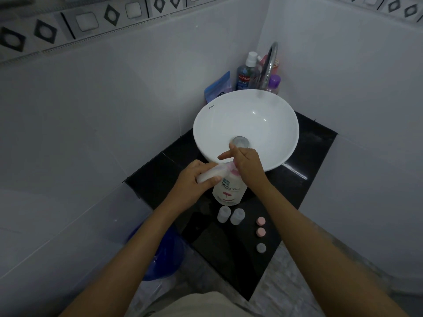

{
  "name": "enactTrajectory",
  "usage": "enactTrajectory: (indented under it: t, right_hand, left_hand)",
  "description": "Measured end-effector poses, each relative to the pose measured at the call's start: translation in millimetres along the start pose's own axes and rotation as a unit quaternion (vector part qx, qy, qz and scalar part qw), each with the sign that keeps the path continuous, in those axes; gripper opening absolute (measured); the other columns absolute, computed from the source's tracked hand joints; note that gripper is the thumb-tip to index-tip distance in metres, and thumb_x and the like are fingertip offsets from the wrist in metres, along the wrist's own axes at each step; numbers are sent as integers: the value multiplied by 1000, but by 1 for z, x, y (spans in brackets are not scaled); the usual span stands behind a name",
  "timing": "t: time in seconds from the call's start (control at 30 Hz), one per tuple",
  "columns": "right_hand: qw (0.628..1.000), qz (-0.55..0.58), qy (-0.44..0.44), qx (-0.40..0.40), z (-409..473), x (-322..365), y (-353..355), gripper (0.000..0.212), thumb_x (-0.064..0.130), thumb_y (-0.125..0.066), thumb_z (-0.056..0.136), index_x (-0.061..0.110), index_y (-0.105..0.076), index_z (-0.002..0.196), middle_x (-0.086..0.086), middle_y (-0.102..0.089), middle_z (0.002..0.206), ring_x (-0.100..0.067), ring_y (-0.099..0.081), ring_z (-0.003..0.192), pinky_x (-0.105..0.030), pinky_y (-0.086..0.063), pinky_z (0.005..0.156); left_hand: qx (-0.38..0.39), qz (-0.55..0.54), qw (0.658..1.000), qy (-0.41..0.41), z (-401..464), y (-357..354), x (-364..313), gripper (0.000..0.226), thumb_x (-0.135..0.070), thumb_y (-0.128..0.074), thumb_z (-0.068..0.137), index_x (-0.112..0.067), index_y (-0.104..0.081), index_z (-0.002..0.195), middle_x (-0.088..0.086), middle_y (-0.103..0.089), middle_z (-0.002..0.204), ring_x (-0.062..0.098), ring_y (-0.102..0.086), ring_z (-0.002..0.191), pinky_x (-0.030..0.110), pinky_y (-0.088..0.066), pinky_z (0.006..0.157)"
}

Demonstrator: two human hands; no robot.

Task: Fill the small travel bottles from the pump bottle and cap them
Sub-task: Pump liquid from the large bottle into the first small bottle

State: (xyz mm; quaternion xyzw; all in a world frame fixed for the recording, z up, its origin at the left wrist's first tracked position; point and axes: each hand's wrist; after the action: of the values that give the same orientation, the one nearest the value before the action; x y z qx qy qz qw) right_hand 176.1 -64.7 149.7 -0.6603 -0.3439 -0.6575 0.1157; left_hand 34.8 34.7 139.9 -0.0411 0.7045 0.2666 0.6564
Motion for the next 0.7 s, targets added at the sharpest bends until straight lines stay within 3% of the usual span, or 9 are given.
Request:
enactTrajectory:
  t: [0.1, 0.2, 0.43, 0.6, 0.7]
  right_hand:
    - [999, -31, 8, 22, 2, 7, 5, 43, 34, -44, 97, 7, -75, 83, 0, -69, 70, -10, -56, 69, -23, -44, 68]
    - [999, -26, 29, 35, 0, 15, 10, 46, 35, -42, 98, 4, -75, 87, -5, -73, 85, -8, -64, 79, -20, -46, 79]
    - [992, 121, -18, 26, 2, 22, 9, 40, 34, -46, 96, 1, -69, 100, -18, -71, 85, -27, -67, 80, -37, -52, 86]
    - [998, 52, 20, -30, -3, 19, 2, 36, 30, -49, 95, 1, -71, 95, -16, -72, 84, -29, -67, 85, -40, -53, 88]
    - [998, 17, 32, -42, -2, 18, 0, 40, 28, -46, 97, -1, -72, 88, -12, -70, 76, -23, -66, 76, -37, -52, 87]
  left_hand:
    - [-5, -2, 1000, -10, -2, 0, -2, 37, -24, -63, 87, -27, -57, 124, 2, -52, 103, 2, -53, 90, 3, -42, 73]
    - [-13, 2, 1000, -22, -4, 3, -2, 41, -22, -67, 85, -22, -58, 125, 0, -53, 102, 3, -54, 91, 5, -44, 75]
    - [-30, 30, 998, -35, -3, -3, -4, 46, -20, -70, 82, -17, -57, 126, -2, -56, 104, 4, -56, 96, 15, -48, 80]
    - [-36, 59, 997, -43, -2, -7, -2, 42, -21, -68, 83, -18, -57, 124, -1, -56, 107, 3, -57, 95, 16, -47, 79]
    - [-51, 64, 996, -31, -2, -8, -2, 40, -22, -66, 85, -18, -56, 124, -3, -57, 111, 2, -57, 96, 16, -47, 77]
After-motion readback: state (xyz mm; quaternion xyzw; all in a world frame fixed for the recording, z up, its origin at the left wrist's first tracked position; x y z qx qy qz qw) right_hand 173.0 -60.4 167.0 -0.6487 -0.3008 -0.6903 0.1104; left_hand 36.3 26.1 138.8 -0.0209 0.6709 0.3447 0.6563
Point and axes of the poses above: each hand's wrist, its own z-axis towards the middle knuckle, its own y-axis out of the back of the hand, x = y × z
